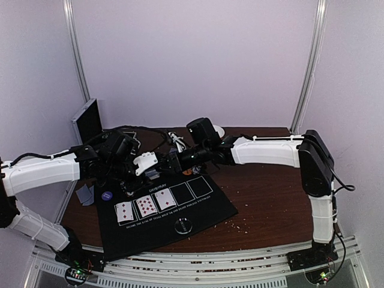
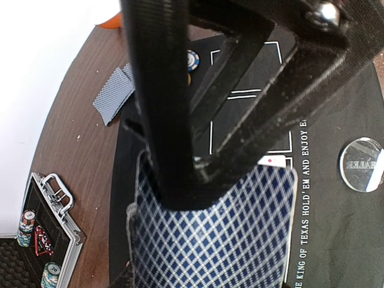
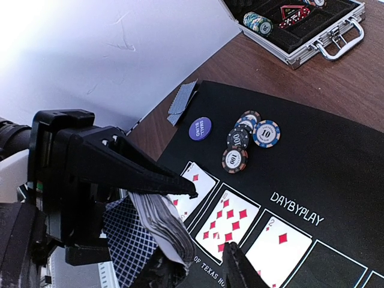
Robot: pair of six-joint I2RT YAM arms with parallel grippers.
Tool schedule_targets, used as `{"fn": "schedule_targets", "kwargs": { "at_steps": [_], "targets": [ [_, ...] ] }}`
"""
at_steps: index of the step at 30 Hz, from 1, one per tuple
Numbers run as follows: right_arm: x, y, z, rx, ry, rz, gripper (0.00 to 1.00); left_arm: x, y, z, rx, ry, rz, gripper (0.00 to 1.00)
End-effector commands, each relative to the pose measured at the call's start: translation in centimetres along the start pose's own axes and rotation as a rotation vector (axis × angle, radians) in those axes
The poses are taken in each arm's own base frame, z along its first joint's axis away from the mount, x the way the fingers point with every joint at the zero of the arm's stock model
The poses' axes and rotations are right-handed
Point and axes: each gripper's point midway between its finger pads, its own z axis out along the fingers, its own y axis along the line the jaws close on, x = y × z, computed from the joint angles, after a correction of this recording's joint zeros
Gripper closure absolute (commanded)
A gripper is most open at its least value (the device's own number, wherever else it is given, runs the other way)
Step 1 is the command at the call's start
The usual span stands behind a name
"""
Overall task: Distribute texas hold em gaming equipment
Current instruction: Pick up the poker card from the face-down deck piles.
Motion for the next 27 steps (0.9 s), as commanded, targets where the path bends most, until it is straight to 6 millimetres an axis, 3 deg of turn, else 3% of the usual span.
{"fn": "schedule_targets", "kwargs": {
  "at_steps": [1, 11, 22, 27],
  "targets": [
    [-1.0, -0.5, -1.3, 0.059, -0.01, -0.016, 0.71, -1.5, 0.9, -0.3, -0.031, -0.054, 0.0, 0.55],
    [-1.9, 0.0, -2.5, 0.08, -0.016, -0.04, 1.0, -1.1, 1.0, -0.1, -0.045, -0.037, -0.001, 0.55],
    [-3.5, -1.0, -6.9, 0.224, -0.117, -0.051, 1.0, 0.4, 3.8, 0.7, -0.15, 0.048, -0.096, 0.55],
    [-3.9, -4.3, -11.0, 0.393, -0.338, 0.096, 1.0, 1.8, 7.3, 0.5, -0.228, 0.079, -0.224, 0.56]
  ]
}}
